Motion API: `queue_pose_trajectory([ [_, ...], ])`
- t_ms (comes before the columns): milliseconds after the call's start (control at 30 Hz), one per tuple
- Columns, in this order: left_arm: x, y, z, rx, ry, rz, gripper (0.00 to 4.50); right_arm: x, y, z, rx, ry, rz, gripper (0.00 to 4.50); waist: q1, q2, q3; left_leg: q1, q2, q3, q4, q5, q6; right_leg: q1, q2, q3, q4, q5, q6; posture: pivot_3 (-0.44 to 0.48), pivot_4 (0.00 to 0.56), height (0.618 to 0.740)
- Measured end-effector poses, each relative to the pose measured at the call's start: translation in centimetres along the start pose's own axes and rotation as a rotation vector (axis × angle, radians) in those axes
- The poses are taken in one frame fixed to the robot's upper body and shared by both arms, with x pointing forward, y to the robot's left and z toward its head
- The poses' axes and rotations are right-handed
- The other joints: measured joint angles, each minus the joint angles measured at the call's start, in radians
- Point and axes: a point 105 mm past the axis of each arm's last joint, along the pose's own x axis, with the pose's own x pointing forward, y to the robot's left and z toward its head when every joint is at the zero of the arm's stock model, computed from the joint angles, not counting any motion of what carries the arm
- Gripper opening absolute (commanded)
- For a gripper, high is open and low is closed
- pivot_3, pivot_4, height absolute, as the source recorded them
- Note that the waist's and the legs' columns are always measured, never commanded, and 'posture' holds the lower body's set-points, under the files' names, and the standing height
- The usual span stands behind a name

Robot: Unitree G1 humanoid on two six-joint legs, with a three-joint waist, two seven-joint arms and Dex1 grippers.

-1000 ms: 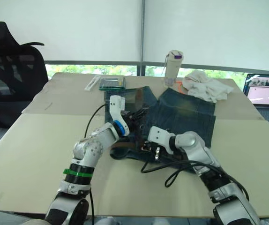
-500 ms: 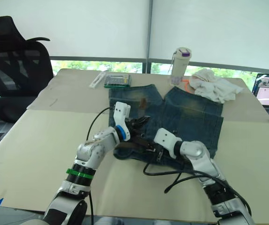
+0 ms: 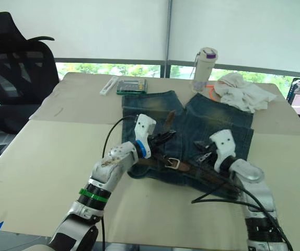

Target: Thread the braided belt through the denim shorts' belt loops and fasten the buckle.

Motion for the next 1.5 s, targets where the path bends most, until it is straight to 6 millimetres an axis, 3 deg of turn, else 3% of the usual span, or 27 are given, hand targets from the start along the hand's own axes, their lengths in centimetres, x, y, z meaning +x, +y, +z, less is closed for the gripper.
queue_pose_trajectory([
  [200,0.6,-1.0,-1.2,0.300,0.050,-0.016,0.00,-0.8,3.7,5.0,0.329,-0.171,0.121,2.62,-0.003,0.001,0.001,0.001,0.000,0.000,0.003,0.001,0.007,0.000,-0.001,0.000,0.007,0.000,0.000,0.000,0.150,0.740],
  [367,0.6,-0.3,-1.8,0.446,0.065,0.037,0.00,-0.9,4.8,5.5,0.448,-0.149,0.117,4.32,-0.003,0.001,0.001,0.000,0.000,0.000,0.006,0.001,0.009,0.001,-0.002,0.000,0.009,0.000,0.000,0.000,0.150,0.740],
  [600,0.8,-0.5,-1.9,0.517,0.052,0.046,0.00,0.2,4.9,5.1,0.575,-0.130,0.025,4.48,-0.005,0.001,0.001,-0.002,-0.001,0.000,0.009,0.001,0.010,-0.001,0.000,-0.001,0.011,0.001,0.001,0.000,0.150,0.740],
  [700,0.9,-0.6,-1.9,0.515,0.051,0.045,0.00,0.7,4.9,5.2,0.652,-0.146,-0.005,3.70,-0.005,0.001,0.001,-0.002,-0.001,0.000,0.010,0.001,0.010,-0.001,0.001,-0.001,0.012,0.001,0.001,0.000,0.150,0.740],
  [933,0.9,-0.7,-1.9,0.520,0.051,0.044,0.00,0.9,5.2,5.2,0.690,-0.139,-0.001,1.21,-0.006,0.001,0.001,-0.002,-0.003,0.000,0.010,0.001,0.010,0.000,0.001,-0.001,0.013,0.001,0.001,0.000,0.150,0.740],
  [1067,0.9,-0.7,-1.9,0.519,0.054,0.037,1.43,1.0,5.2,5.3,0.700,-0.138,-0.008,0.00,-0.006,0.001,0.001,-0.002,-0.003,0.000,0.010,0.001,0.010,0.000,0.001,-0.001,0.013,0.001,0.001,0.000,0.150,0.740],
  [1333,0.3,-0.4,-1.8,0.486,0.033,0.039,4.07,0.6,4.1,4.9,0.678,-0.101,-0.023,0.00,-0.007,0.001,0.001,-0.002,-0.003,0.000,0.010,0.002,0.010,0.000,0.001,-0.001,0.013,0.001,0.001,0.000,0.150,0.740],
  [1500,-1.7,0.4,0.6,0.342,-0.033,-0.029,4.07,-0.9,1.3,3.7,0.637,-0.030,-0.087,0.00,-0.008,0.002,0.000,-0.002,-0.003,0.000,0.011,0.001,0.010,0.000,0.001,-0.001,0.014,0.001,0.001,0.000,0.150,0.740],
])
